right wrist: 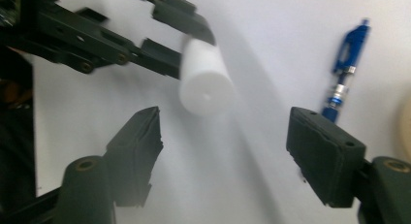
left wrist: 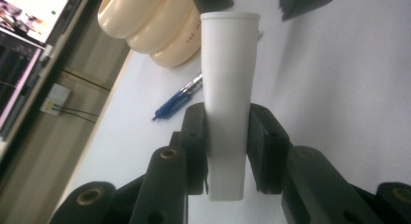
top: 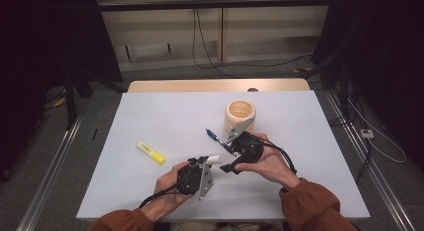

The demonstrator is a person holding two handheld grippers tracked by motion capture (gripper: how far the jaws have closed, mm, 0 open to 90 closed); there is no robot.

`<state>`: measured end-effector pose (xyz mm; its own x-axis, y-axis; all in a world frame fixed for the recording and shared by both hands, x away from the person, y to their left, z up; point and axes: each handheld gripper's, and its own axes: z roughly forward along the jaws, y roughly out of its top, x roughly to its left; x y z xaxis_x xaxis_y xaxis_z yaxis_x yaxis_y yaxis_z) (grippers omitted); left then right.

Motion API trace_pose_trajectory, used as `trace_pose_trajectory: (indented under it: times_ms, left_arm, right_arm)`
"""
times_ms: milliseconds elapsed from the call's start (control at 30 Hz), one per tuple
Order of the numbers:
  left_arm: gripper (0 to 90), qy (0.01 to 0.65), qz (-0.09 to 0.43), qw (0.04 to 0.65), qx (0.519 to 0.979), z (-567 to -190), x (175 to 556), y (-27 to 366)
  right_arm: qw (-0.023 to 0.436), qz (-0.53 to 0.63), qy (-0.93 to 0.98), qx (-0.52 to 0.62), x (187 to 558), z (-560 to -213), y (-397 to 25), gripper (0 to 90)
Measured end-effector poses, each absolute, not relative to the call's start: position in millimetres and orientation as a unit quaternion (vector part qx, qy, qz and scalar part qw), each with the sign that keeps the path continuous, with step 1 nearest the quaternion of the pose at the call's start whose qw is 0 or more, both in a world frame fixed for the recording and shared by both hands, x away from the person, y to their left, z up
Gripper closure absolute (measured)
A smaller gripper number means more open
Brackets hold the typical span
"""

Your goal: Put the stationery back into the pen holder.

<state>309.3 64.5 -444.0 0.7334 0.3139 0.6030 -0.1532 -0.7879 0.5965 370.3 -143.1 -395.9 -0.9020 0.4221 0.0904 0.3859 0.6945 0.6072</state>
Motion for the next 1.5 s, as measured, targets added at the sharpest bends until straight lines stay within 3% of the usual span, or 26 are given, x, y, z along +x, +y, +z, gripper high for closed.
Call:
trace_pose_trajectory:
  times_ms: [267, 867, 1500]
  left_arm:
    - [71.0, 0.107, 0.310, 0.369, 0.870, -434.1, 322.2, 79.0]
    - [70.9, 0.250, 0.159, 0.478, 0.827, -420.6, 340.5, 104.5]
    - [70.9, 0.277, 0.116, 0.512, 0.805, -394.9, 351.1, 111.8]
  right_arm:
    - [0.070, 0.355, 0.893, 0.267, 369.5, -395.6, -162.4, 10.3]
    - [0.142, 0.391, 0.831, 0.369, 339.3, -412.7, -217.5, 8.3]
    - [0.198, 0.421, 0.776, 0.425, 304.2, -433.0, -262.3, 8.1]
